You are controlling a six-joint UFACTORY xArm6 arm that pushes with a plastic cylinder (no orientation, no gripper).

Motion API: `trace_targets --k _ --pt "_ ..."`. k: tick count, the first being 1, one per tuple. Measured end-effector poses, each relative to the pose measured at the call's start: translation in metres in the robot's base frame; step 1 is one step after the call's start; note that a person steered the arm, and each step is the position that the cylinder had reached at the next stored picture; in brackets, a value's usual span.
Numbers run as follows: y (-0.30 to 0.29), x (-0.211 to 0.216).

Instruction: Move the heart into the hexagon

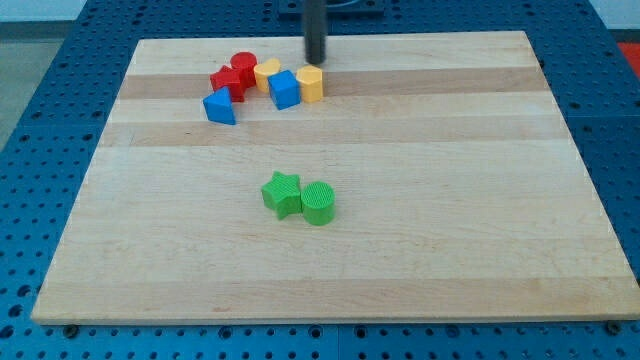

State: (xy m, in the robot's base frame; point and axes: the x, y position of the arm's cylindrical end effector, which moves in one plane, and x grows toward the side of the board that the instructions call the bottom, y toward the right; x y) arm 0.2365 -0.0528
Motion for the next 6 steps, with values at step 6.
trace_targets --k 6 --pt "0.0 0.035"
